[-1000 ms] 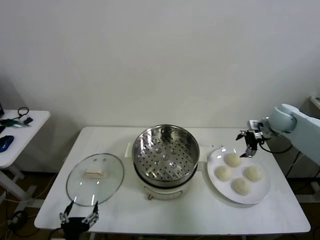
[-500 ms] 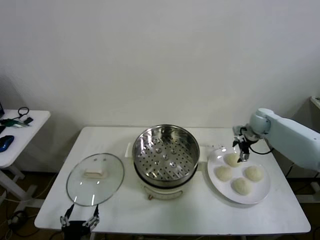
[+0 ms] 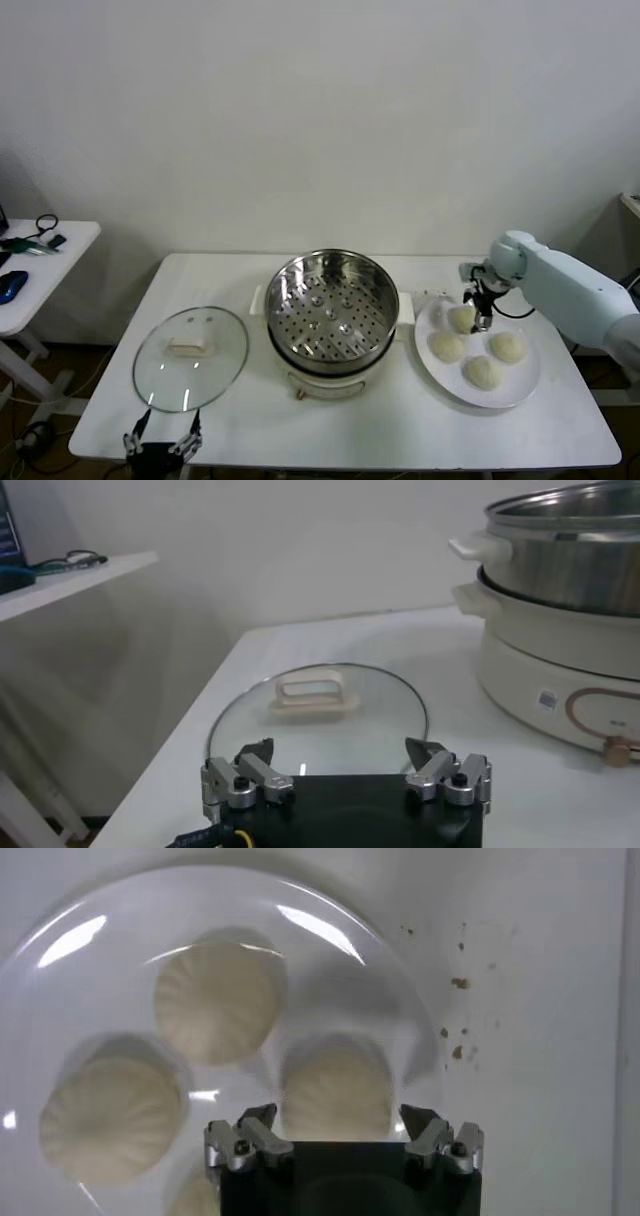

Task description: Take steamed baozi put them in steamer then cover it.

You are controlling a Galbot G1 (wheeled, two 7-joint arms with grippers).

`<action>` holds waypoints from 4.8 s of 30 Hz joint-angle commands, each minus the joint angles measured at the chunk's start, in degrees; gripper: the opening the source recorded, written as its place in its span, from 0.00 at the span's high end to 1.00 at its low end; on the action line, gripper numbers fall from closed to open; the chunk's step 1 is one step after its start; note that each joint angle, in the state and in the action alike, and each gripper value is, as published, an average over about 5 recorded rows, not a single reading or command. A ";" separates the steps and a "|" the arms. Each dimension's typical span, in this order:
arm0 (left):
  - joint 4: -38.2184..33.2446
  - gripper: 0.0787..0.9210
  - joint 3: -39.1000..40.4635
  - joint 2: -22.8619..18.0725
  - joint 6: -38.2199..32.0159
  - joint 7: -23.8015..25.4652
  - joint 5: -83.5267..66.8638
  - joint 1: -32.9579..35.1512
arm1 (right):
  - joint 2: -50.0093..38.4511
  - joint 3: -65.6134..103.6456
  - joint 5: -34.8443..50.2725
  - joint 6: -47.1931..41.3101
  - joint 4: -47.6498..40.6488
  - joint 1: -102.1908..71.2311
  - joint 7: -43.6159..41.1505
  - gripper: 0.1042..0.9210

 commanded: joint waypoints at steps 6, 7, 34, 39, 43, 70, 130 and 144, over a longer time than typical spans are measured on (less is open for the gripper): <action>-0.27 0.12 -0.13 0.01 -0.11 -0.09 0.15 0.07 | -0.79 1.23 1.93 0.44 1.68 0.62 0.35 0.31; -0.26 0.12 -0.12 0.04 -0.13 -0.09 0.15 0.06 | -1.65 -0.23 3.44 0.51 3.54 2.53 0.29 0.31; -0.81 0.12 2.12 0.22 0.37 -0.26 0.73 0.37 | 17.91 -37.99 8.08 35.13 36.35 46.73 5.85 0.31; -0.35 0.12 1.99 0.18 0.12 -0.56 0.80 0.46 | 19.57 -35.78 0.37 35.97 30.14 36.99 8.39 0.31; 0.09 0.12 1.84 0.25 -0.03 -0.92 0.80 0.44 | 20.27 -33.93 -5.14 37.31 24.88 31.14 10.20 0.31; 1.12 0.12 2.18 0.51 -0.19 -1.31 0.71 0.01 | 24.87 -34.05 6.49 39.53 14.02 31.08 10.96 0.16; 1.56 0.12 3.01 0.49 -0.53 -1.69 1.55 -0.40 | -9.87 -18.82 21.58 -16.32 26.59 5.98 15.97 0.13; 1.25 0.12 2.98 0.45 -0.46 -1.67 1.66 -0.33 | -10.08 -20.95 27.08 -15.83 27.89 12.20 12.13 0.35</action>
